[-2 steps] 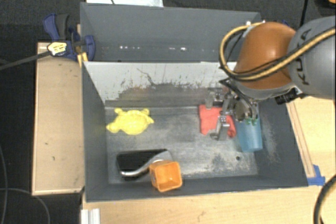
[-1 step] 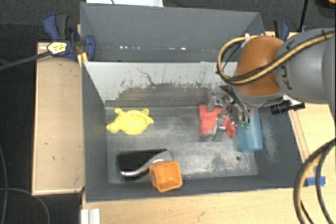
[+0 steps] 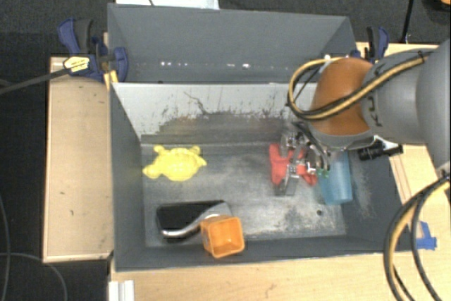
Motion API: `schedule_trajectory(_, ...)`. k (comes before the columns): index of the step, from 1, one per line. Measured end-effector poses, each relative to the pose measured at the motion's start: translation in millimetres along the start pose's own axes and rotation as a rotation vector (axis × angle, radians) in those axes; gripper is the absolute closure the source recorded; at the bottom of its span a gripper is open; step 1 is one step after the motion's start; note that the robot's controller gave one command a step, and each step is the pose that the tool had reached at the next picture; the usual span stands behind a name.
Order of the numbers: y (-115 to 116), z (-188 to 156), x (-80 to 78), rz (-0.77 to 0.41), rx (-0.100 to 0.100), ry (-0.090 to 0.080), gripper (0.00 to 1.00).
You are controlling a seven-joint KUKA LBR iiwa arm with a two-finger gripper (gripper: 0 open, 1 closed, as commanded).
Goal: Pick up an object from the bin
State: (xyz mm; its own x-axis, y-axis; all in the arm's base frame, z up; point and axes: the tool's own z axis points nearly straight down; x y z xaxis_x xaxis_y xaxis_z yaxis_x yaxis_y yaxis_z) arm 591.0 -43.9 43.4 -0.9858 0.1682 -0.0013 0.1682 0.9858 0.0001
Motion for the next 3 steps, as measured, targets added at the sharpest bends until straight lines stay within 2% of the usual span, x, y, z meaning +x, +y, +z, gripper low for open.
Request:
schedule_trajectory(1, 6.8, -29.1, 0.0, 0.072, -0.001, -0.005, 0.00)
schedule_trajectory(2, -2.2, -27.7, 12.2, 0.030, -0.001, 0.000, 1.00)
schedule_trajectory(3, -2.2, -27.7, 12.2, 0.030, -0.001, 0.000, 1.00)
